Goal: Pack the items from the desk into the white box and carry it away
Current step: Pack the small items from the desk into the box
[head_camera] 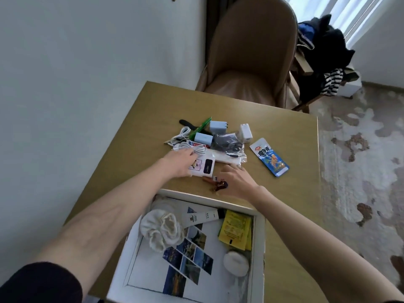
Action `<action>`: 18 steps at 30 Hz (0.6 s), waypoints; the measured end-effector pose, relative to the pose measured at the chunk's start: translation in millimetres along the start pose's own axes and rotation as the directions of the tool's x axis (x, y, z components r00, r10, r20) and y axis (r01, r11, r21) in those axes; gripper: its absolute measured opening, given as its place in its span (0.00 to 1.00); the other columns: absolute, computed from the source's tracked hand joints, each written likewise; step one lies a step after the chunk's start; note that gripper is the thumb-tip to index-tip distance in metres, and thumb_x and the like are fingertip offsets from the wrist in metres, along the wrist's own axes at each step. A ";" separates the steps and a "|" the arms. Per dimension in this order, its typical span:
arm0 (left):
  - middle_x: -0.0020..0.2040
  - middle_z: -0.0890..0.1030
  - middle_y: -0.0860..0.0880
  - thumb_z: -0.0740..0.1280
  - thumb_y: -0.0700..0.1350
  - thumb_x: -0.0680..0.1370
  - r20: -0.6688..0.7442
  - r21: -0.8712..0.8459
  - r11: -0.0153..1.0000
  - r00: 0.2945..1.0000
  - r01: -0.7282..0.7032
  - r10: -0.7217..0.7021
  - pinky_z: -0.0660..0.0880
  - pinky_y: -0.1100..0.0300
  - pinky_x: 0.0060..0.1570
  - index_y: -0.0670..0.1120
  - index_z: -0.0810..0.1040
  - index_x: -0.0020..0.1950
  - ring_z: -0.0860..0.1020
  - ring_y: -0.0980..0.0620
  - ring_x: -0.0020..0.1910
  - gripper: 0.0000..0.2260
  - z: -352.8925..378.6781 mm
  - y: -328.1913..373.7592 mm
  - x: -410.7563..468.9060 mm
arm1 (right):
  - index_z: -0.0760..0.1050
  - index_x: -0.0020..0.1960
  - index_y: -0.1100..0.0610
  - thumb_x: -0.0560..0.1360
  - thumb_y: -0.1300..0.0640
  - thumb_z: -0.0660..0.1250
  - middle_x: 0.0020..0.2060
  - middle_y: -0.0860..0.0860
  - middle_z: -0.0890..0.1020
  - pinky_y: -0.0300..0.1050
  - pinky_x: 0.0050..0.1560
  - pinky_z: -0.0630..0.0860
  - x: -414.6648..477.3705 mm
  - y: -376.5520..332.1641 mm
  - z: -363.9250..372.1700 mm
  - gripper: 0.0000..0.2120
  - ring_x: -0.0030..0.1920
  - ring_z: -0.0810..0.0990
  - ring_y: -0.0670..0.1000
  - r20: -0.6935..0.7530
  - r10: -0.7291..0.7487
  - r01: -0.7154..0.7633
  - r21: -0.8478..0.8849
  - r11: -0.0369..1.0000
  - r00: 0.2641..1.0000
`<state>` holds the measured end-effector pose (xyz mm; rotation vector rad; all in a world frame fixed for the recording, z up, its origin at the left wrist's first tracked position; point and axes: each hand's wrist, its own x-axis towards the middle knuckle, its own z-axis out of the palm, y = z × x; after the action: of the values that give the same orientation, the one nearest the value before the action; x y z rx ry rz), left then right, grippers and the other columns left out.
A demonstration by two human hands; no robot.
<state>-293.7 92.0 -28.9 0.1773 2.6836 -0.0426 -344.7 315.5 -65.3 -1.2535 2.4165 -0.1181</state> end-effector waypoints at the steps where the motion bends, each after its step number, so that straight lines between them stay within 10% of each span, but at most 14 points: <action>1: 0.68 0.69 0.44 0.71 0.53 0.73 -0.028 0.017 1.000 1.000 -0.010 0.010 0.72 0.50 0.60 0.45 0.64 0.72 0.69 0.46 0.67 0.31 3.2 -1.3 2.4 | 0.78 0.58 0.48 0.70 0.41 0.71 0.60 0.50 0.75 0.48 0.58 0.67 -0.1 1.7 0.1 0.19 0.63 0.71 0.53 -0.006 -0.012 0.012 -0.006 1.000 1.000; 9: 0.66 0.71 0.44 0.75 0.52 0.68 -0.077 0.192 0.977 0.992 -0.088 0.104 0.74 0.52 0.57 0.43 0.63 0.71 0.72 0.46 0.64 0.36 19.0 -3.6 16.4 | 0.80 0.52 0.49 0.72 0.44 0.71 0.61 0.50 0.74 0.46 0.59 0.68 2.0 -0.4 -7.4 0.13 0.62 0.70 0.52 0.036 -0.010 0.011 -0.035 0.999 0.999; 18: 0.57 0.70 0.46 0.74 0.55 0.62 -0.081 -0.186 0.972 0.988 -0.146 0.132 0.74 0.58 0.44 0.44 0.66 0.62 0.71 0.50 0.50 0.34 18.8 -19.6 -5.0 | 0.79 0.58 0.49 0.74 0.49 0.69 0.63 0.51 0.74 0.48 0.62 0.71 -0.8 -8.9 -11.2 0.13 0.64 0.69 0.53 0.056 -0.015 0.021 -0.116 0.993 0.998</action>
<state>-283.7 70.9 -43.7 0.3105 2.7157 0.2693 -341.9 309.6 -52.5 -1.3122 2.3954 0.0530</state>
